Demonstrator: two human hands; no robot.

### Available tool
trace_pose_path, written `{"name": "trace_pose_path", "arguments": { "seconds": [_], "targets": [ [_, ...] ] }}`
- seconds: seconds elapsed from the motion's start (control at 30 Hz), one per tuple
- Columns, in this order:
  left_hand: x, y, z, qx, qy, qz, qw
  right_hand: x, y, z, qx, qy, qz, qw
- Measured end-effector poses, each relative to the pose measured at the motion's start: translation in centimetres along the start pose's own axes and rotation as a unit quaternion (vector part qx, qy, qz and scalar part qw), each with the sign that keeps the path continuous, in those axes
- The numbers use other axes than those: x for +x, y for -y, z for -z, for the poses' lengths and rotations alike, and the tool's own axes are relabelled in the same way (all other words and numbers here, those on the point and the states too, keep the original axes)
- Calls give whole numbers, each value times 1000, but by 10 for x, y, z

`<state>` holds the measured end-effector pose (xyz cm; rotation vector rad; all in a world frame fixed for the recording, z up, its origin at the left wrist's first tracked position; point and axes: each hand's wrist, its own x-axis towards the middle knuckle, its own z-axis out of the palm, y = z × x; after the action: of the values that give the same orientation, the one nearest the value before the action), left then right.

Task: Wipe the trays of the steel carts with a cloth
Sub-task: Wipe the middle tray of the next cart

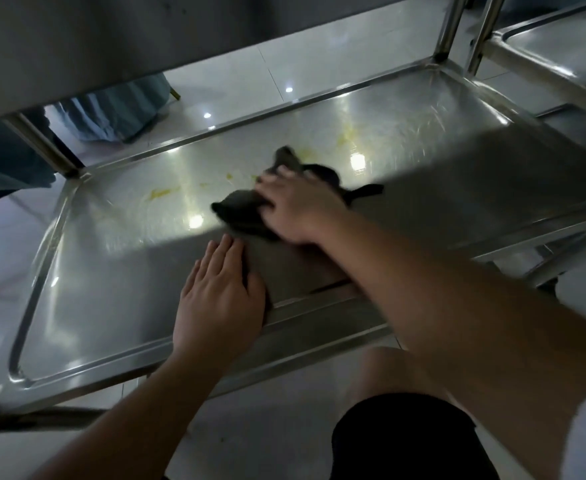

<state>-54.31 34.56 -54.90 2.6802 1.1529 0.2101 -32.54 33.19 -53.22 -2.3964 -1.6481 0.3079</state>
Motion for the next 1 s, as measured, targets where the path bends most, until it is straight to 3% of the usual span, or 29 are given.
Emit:
{"name": "trace_pose_path", "arguments": {
  "seconds": [0.1, 0.27, 0.33, 0.43, 0.53, 0.67, 0.73, 0.8, 0.9, 1.0],
  "targets": [
    [-1, 0, -1, 0, -3, 0, 1000, -17, -100, 31, -18, -74, -126, 989],
    [1, -2, -2, 1, -11, 2, 1000, -98, -280, 74, -29, -124, -383, 915],
    [0, -1, -2, 3, -12, 7, 1000, -108, -291, 74, -27, -106, -407, 907],
    [0, -1, -3, 5, -5, 7, 1000, -107, -246, 64, -8, -106, -446, 889],
    [1, 0, -3, 16, 3, 5, 1000, -105, -157, 42, 3, -70, -395, 916],
    [-1, 1, 0, 13, 12, -3, 1000, -110, -38, 5, -4, -6, -141, 990],
    [-1, 0, 1, 6, 9, -5, 1000, -118, -14, -5, 2, 21, -22, 1000],
    [0, 0, 2, 7, 10, -4, 1000, -127, -26, -1, 4, 32, 32, 999],
    [0, 1, 0, 4, 16, 0, 1000, -138, -92, 20, 11, -16, -55, 998],
    [0, 2, -1, 1, 18, 0, 1000, -159, -185, 53, 2, -83, -279, 957]
  ]
}}
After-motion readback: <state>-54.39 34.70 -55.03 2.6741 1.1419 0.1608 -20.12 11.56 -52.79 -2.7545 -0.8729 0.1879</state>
